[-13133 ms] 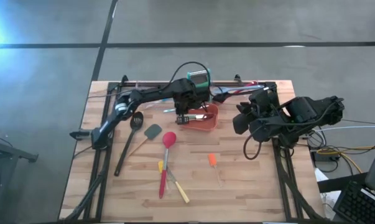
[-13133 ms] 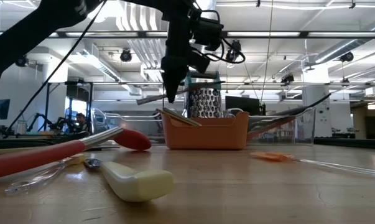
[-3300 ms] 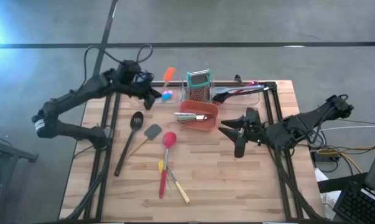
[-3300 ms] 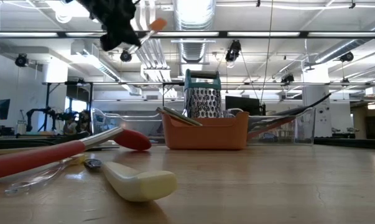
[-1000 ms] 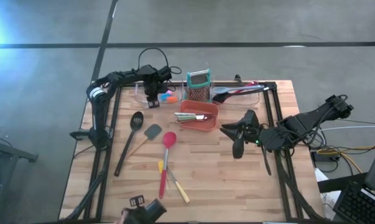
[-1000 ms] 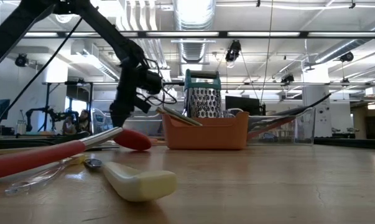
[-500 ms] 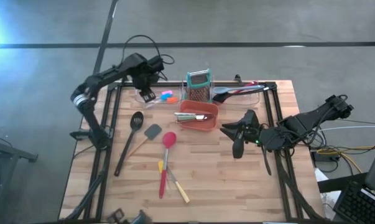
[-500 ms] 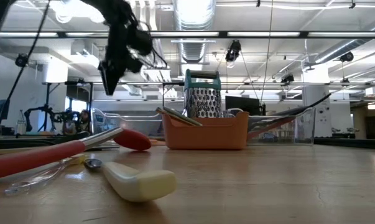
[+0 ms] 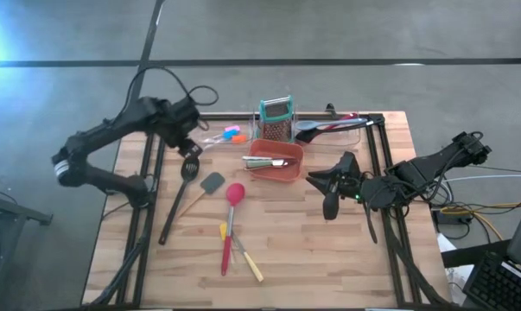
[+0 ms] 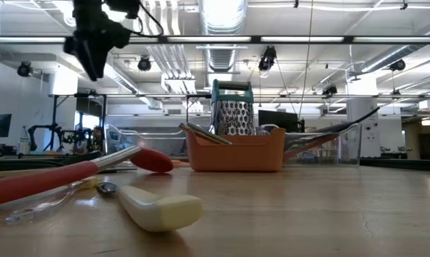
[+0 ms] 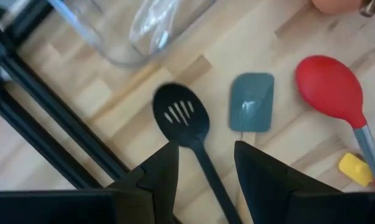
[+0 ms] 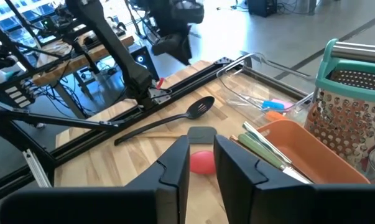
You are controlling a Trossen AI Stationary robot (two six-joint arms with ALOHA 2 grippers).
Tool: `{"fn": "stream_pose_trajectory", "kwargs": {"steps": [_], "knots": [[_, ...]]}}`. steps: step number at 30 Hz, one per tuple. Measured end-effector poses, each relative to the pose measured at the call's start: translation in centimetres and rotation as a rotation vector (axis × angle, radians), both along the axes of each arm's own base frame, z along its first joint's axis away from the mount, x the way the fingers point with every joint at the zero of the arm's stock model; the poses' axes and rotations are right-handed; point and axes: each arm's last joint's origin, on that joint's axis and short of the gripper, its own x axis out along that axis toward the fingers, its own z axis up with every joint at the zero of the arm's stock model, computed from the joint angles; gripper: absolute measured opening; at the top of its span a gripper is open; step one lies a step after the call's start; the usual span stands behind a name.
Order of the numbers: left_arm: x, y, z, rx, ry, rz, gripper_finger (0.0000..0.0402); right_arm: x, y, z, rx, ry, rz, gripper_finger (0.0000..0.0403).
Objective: Pick & Place Kitchen Items
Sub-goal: Put the black serving spoon into the right transparent bin
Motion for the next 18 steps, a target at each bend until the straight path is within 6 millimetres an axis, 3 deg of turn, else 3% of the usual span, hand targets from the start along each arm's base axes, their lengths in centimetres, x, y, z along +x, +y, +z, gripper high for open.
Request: {"fn": "stream_pose_trajectory", "kwargs": {"steps": [11, 18], "knots": [[-2.9, -3.6, -6.0, -0.105, 0.051, 0.133, 0.0161, 0.0, 0.0, 0.1, 0.024, -0.014, -0.005, 0.0062], [-3.3, -4.4, -9.7, -0.177, 0.026, 0.185, 0.0161, 0.0, 0.0, 0.1, 0.028, -0.021, -0.006, 0.0072]]}}
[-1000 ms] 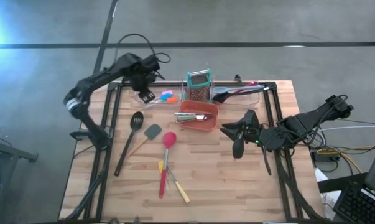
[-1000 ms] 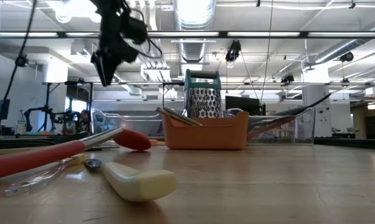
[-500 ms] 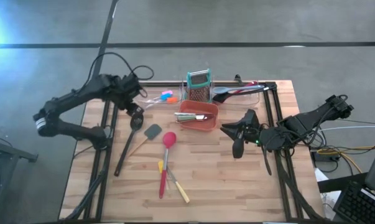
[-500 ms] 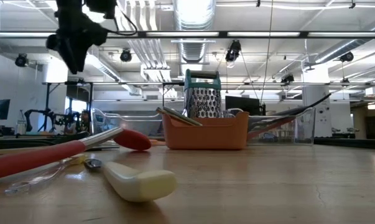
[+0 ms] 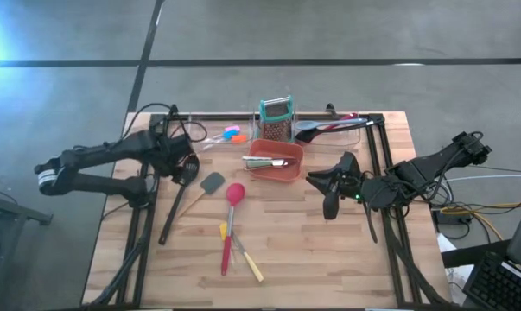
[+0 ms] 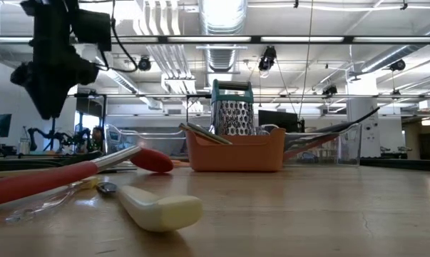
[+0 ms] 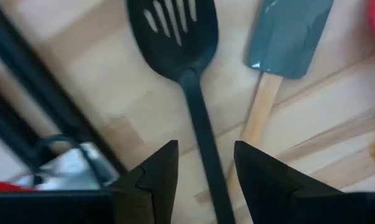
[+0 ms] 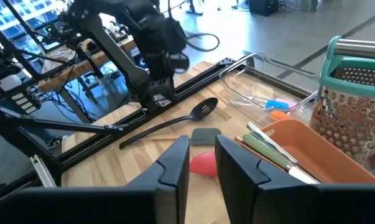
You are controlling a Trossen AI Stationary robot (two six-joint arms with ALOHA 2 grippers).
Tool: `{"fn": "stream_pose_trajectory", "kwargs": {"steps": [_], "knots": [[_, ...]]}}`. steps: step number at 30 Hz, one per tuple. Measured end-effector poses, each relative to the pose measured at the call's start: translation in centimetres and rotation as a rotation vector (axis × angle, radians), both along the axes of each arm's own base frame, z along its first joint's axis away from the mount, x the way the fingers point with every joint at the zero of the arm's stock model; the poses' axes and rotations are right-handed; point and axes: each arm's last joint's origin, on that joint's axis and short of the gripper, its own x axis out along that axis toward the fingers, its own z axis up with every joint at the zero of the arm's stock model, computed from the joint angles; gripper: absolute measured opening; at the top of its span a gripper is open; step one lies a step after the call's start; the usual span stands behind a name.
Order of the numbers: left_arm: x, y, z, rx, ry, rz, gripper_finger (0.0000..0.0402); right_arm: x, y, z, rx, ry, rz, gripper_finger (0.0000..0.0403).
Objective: Pick & Place Kitchen Items
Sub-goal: Put the black serving spoon into the right transparent bin
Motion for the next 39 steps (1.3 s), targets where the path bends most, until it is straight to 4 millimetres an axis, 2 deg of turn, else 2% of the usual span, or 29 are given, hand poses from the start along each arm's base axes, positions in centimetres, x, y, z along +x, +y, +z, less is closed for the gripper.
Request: {"fn": "stream_pose_trajectory", "kwargs": {"steps": [8, 15, 21, 29, 39], "knots": [[-0.3, -0.3, -4.7, -0.06, 0.005, 0.071, 0.0161, 0.0, 0.0, 0.0, 0.005, -0.005, -0.001, 0.008], [-1.2, -0.8, -8.5, -0.117, 0.01, 0.104, 0.0161, 0.0, 0.0, 0.1, 0.0, -0.006, 0.0, 0.0069], [-1.3, -1.2, -10.5, -0.19, -0.069, 0.119, 0.0161, 0.0, 0.0, 0.1, -0.001, -0.007, 0.0, 0.0061], [-1.0, -1.3, -10.9, -0.233, -0.142, 0.081, 0.0161, 0.1, 0.0, 0.1, 0.0, -0.013, 0.001, 0.0063], [0.4, -0.8, -8.3, -0.204, -0.23, 0.049, 0.0161, 0.1, 0.0, 0.1, 0.0, -0.013, 0.001, 0.0076]]}}
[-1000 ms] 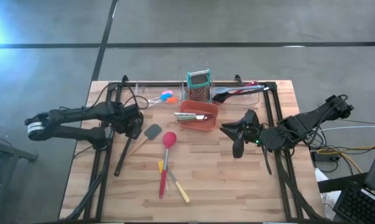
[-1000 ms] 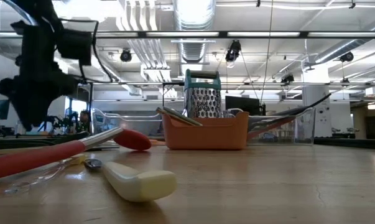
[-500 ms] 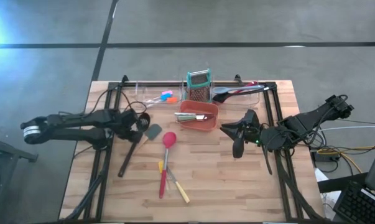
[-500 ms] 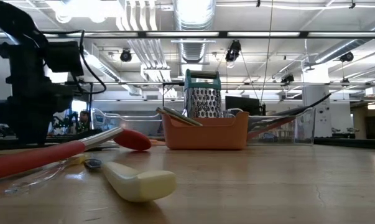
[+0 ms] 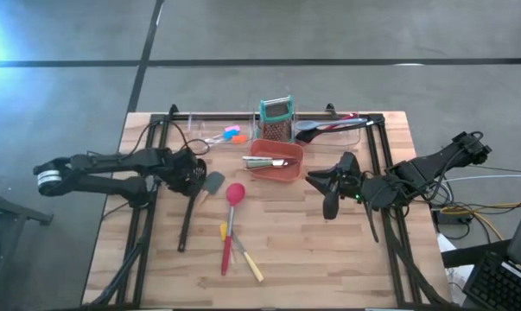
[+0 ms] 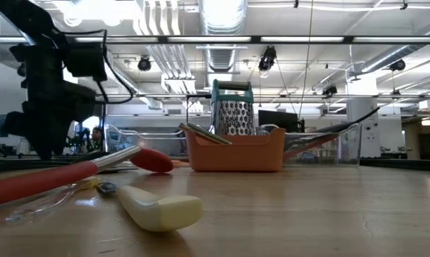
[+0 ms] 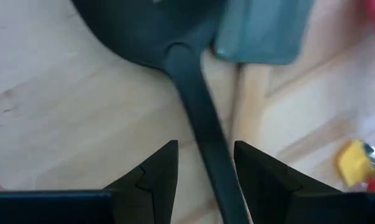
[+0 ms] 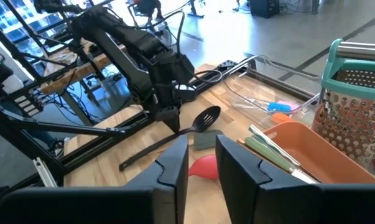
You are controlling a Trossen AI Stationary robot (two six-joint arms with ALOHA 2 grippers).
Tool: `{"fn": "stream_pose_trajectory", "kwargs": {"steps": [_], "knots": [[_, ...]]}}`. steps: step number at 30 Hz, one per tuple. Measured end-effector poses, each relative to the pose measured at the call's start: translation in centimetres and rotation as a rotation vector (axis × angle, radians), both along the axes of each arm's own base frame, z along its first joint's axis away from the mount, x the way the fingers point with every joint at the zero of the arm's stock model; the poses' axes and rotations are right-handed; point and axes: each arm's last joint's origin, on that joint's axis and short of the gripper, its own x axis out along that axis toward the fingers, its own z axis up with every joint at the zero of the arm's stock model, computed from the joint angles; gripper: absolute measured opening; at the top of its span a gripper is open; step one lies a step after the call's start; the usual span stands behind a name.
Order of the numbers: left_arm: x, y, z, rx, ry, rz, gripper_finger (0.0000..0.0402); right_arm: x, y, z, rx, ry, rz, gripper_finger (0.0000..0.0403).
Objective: Pick & Place Kitchen Items
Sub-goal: Put the black serving spoon into the right transparent bin
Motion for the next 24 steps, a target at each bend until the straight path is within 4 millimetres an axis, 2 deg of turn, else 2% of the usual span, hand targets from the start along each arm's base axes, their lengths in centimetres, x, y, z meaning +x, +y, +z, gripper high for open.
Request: {"fn": "stream_pose_trajectory", "kwargs": {"steps": [9, 24], "knots": [[0.8, 0.0, 2.3, 0.044, 0.0, 0.0, 0.0161, 0.0, 0.0, 0.0, 0.0, 0.0, 0.0, 0.0074], [1.3, -1.5, 1.8, 0.091, 0.08, 0.013, 0.0161, 0.0, 0.0, 0.0, -0.007, 0.004, 0.003, 0.0061]]}}
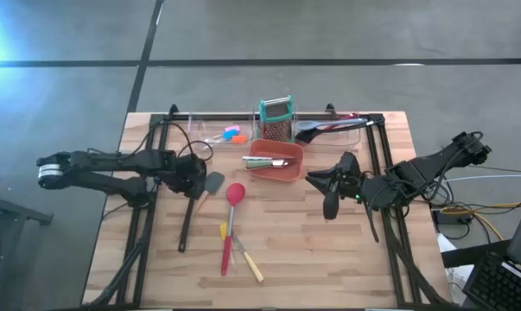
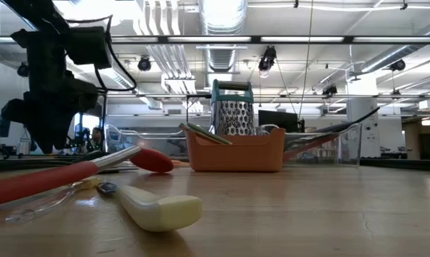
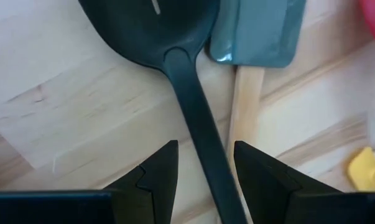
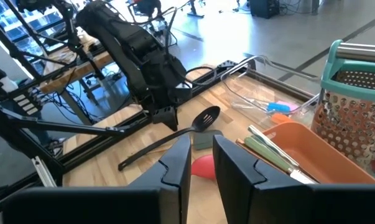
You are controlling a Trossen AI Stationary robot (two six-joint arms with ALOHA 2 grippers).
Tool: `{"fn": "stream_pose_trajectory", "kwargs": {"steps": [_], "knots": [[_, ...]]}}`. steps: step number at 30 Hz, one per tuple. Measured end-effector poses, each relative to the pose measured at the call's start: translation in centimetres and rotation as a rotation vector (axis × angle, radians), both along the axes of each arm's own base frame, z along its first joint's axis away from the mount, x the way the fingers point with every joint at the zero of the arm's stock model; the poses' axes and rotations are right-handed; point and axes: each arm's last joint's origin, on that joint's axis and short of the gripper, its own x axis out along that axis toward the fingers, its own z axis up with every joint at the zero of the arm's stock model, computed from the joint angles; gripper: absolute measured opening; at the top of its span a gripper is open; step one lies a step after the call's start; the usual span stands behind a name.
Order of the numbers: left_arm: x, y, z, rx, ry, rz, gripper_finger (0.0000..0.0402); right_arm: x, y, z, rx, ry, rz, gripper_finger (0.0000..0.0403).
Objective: Pick & Place Kitchen Items
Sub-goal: Put the black serving spoon into the right transparent bin
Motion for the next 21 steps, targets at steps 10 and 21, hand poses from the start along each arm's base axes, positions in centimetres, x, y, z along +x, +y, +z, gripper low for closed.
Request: {"fn": "stream_pose_trajectory", "kwargs": {"steps": [10, 21], "knots": [[1.4, -0.1, -1.5, -0.013, 0.058, -0.033, 0.0161, 0.0, 0.0, 0.0, 0.007, -0.003, -0.002, 0.0076], [2.5, 0.1, -3.5, -0.024, 0.154, -0.054, 0.016, 0.0, 0.0, 0.0, 0.008, -0.004, -0.003, 0.0084]]}}
